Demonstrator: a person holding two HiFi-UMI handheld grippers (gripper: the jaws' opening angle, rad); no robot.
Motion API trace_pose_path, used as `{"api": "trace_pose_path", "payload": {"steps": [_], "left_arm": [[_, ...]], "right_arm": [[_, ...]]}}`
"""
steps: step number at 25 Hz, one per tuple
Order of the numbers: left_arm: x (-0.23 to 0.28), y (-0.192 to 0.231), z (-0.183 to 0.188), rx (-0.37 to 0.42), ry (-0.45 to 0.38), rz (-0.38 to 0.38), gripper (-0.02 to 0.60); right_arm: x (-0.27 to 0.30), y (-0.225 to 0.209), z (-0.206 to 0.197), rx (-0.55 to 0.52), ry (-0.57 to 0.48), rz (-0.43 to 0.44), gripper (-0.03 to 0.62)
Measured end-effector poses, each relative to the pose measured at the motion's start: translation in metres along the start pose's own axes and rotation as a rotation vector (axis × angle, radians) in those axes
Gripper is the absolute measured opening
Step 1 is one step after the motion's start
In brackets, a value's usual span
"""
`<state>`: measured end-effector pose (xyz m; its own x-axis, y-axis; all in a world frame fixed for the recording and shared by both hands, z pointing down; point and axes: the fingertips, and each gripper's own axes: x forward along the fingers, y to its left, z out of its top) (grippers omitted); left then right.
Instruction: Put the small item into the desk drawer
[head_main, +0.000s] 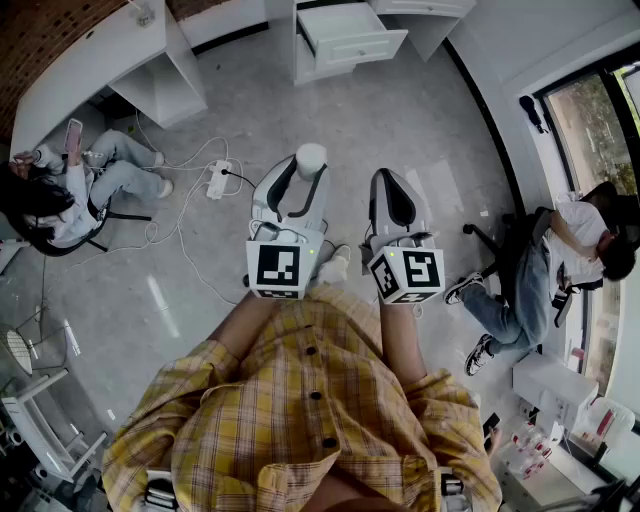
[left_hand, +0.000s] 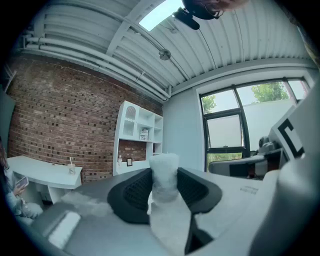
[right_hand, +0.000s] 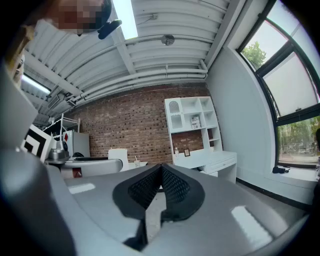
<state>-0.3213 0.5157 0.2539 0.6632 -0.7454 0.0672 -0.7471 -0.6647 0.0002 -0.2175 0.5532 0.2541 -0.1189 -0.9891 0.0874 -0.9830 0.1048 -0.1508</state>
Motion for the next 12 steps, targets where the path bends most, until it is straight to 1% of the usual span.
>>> {"api": "trace_pose_path", "payload": {"steps": [8,12], "left_arm": [[0.032,-0.013,0.005,0.005,0.001,0.048,0.169],[0.047,-0.031,0.003,0.014,0.009,0.077,0.169]], "right_arm": [[0.012,-0.036,0.013,0.002,-0.014,0.037,-0.008],[0.012,-0.058,0.015,-0.011,-0.016,0.061,-0.008]]}}
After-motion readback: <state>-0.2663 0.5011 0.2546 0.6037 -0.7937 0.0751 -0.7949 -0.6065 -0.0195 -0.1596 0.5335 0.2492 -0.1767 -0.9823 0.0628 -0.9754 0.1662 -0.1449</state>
